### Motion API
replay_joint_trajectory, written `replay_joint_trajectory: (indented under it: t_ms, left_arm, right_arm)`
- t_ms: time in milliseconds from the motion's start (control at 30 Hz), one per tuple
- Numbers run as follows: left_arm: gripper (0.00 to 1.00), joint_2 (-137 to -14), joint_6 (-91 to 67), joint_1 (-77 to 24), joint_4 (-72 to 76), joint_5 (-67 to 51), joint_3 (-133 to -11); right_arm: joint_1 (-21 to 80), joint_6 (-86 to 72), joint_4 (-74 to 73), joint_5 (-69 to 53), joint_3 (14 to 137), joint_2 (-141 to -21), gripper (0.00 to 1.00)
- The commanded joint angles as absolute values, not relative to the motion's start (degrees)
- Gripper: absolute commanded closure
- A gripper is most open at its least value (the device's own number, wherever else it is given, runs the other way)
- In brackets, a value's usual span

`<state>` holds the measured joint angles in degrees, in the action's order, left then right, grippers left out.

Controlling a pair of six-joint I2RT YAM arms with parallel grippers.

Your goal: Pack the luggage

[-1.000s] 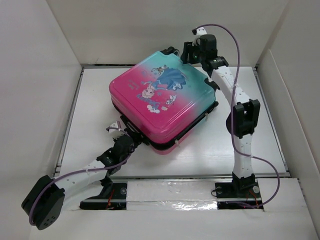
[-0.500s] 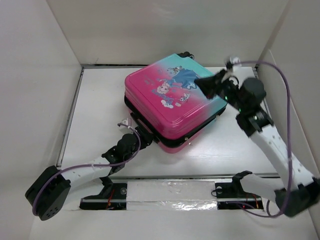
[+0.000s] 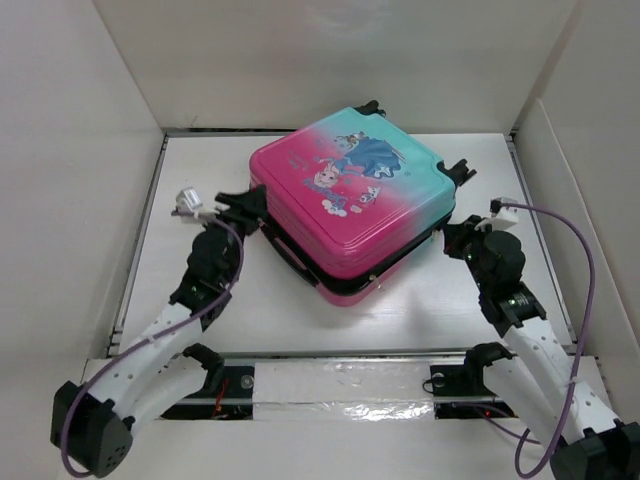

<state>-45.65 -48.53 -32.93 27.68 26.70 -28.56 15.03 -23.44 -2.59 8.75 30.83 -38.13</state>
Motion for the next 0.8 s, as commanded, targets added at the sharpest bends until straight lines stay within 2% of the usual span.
replay_joint_trajectory:
  t_ms: [0, 133, 300, 467, 600, 667, 767]
  left_arm:
    - [0.45, -53.9, -51.9, -22.5, 33.6, 16.8, -38.6]
    - [0.42, -71.3, -55.4, -8.6, 33.0, 5.2, -50.2]
    - [0.37, -92.0, -51.3, -1.4, 20.8, -5.2, -70.9]
    - [0.35, -111.6, -46.8, 1.4, 13.5, -15.2, -85.0]
    - [0.34, -123.3, -42.5, 0.8, 3.1, -20.8, -101.4]
    - [0.34, -126.6, -41.4, -0.9, 1.8, -21.4, -104.1]
    - [0.34, -124.5, -44.4, -2.9, 8.9, -21.0, -98.4]
  right_arm:
    - [13.6, -26.4, -0.8, 13.1, 29.2, -41.1, 0.97]
    - [11.6, -26.4, 2.5, 11.1, 28.5, -47.9, 0.97]
    - [11.0, -25.9, 3.2, 14.2, 28.4, -49.6, 0.97]
    - [8.8, -25.6, 5.7, 12.7, 27.7, -52.7, 0.96]
    - [8.2, -25.7, 8.4, 10.4, 28.8, -57.9, 0.94]
    - [8.2, -25.6, 7.5, 7.9, 31.3, -61.9, 0.94]
    - [8.9, -24.8, 9.5, 3.2, 34.7, -67.1, 0.93]
